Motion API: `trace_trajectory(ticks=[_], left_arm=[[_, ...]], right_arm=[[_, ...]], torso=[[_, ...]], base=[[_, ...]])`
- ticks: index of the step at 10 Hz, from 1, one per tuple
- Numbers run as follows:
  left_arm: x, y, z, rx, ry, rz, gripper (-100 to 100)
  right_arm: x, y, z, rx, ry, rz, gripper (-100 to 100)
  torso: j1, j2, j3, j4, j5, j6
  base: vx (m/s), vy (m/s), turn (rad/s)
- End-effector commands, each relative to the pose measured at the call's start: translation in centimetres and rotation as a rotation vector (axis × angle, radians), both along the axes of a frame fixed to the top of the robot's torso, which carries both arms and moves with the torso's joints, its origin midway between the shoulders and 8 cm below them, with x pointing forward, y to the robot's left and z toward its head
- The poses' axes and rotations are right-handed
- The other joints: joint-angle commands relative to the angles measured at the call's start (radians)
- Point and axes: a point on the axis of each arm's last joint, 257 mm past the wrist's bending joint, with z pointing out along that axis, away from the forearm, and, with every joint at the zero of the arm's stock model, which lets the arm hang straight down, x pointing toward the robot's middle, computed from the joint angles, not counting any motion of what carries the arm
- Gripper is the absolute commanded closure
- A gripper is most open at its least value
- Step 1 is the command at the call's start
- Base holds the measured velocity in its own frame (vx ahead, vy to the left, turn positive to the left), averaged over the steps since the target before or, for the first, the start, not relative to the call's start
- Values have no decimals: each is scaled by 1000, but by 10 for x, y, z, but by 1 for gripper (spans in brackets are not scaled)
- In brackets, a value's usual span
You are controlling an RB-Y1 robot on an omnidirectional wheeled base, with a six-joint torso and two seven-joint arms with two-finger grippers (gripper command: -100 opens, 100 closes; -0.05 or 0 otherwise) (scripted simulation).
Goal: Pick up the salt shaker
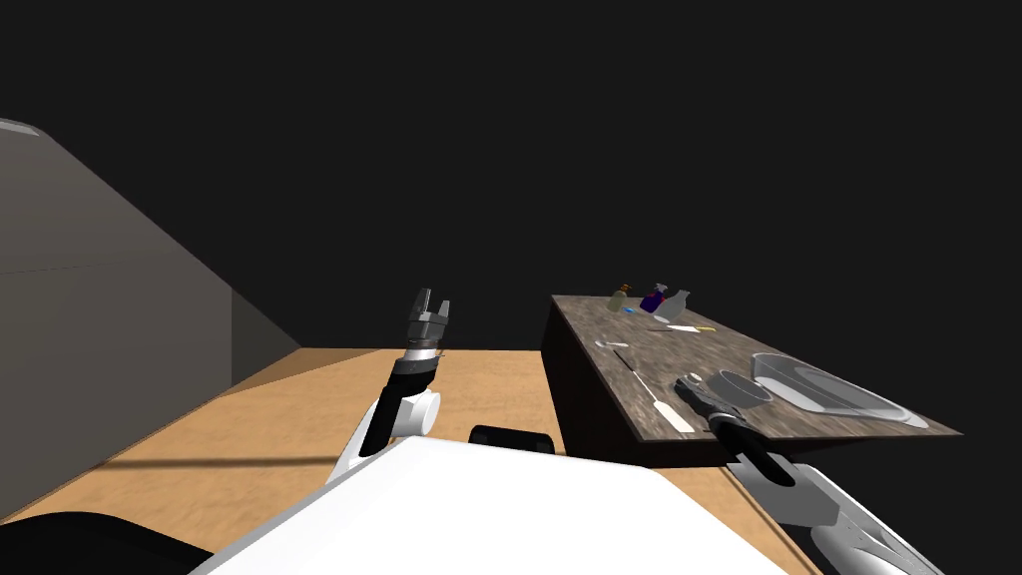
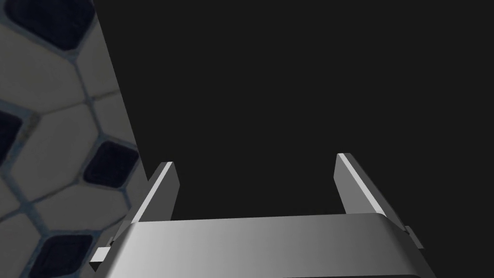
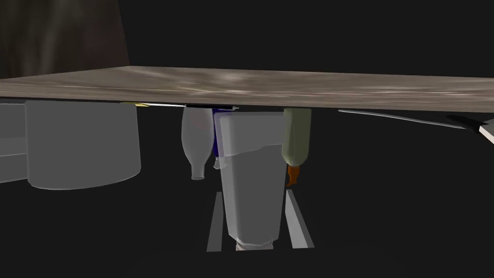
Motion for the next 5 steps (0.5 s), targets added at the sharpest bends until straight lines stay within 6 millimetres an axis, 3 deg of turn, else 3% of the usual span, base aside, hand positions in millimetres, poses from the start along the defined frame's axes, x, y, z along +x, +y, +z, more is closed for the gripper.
trace_trajectory(ticks=[1,2,3,4,5], left_arm=[[0,0,0,0,0,0,0],[0,0,0,0,0,0,0],[0,0,0,0,0,0,0],[0,0,0,0,0,0,0],[0,0,0,0,0,0,0]], right_arm=[[-19,5,-11,19,9,-26,100],[-26,9,-9,10,13,-11,100],[-20,14,-1,4,-2,8,100],[-40,16,-9,18,6,-23,100],[-45,18,-8,13,10,-15,100]], torso=[[0,0,0,0,0,0],[-1,-2,-1,-1,0,2],[-3,-4,-2,-1,-1,2],[-3,-3,-2,-1,-1,1],[-4,-4,-3,-2,-2,2]], base=[[61,-27,-20],[93,-49,-33],[48,-26,-10],[88,-35,-20],[83,-31,-14]])
